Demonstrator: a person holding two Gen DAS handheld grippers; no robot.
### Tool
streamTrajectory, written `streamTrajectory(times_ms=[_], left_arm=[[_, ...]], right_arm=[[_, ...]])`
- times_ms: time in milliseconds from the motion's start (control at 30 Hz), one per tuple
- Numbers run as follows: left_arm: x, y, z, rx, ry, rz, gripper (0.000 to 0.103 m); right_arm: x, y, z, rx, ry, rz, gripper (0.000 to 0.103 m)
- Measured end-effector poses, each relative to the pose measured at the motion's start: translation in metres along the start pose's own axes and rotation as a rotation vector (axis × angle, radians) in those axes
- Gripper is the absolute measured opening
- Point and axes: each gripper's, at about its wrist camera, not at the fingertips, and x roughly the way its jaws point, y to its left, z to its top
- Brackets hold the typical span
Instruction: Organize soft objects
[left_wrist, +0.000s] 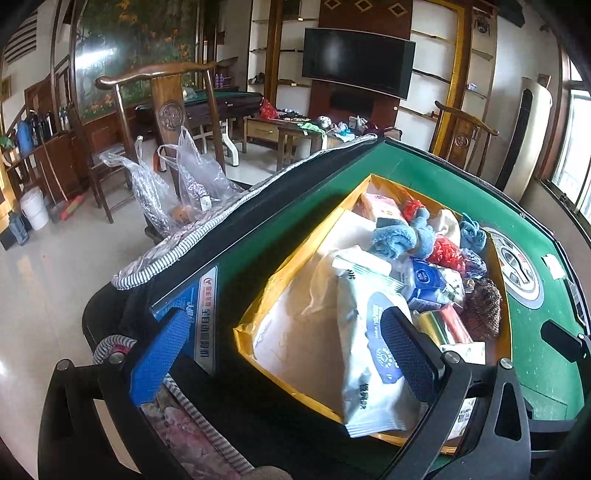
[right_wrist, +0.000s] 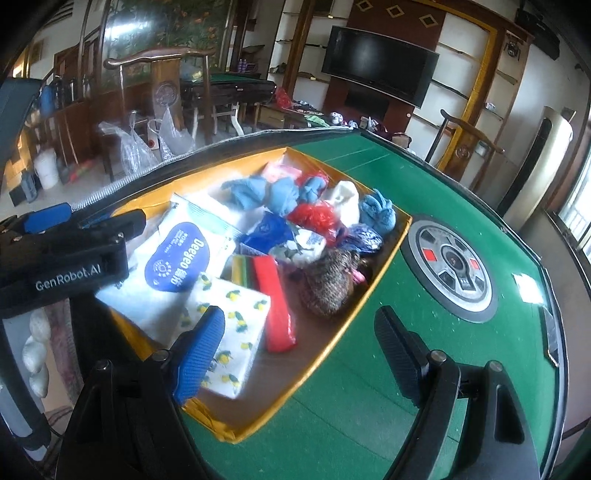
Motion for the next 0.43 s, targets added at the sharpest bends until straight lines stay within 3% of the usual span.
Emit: streamTrajectory(times_ms=[233,333,433], left_arm=[[0.0,0.009,0.002,-0.013,0.001,-0.012,0.103],[0.001,0.007,0.002,-0.008,0.042,-0.053,0.103],[-0.002,-0.004,0.003,0.01,0.047,-0.046,0.103]], right_arm=[[0.001,0.006,0.002,-0.011,0.001,0.028,0.079],[0.001,-0.002,-0.002,0.012,0.003,0.042,0.079],[-0.001,-0.02,-0.008,0.058,0.003,0.049,0.079]])
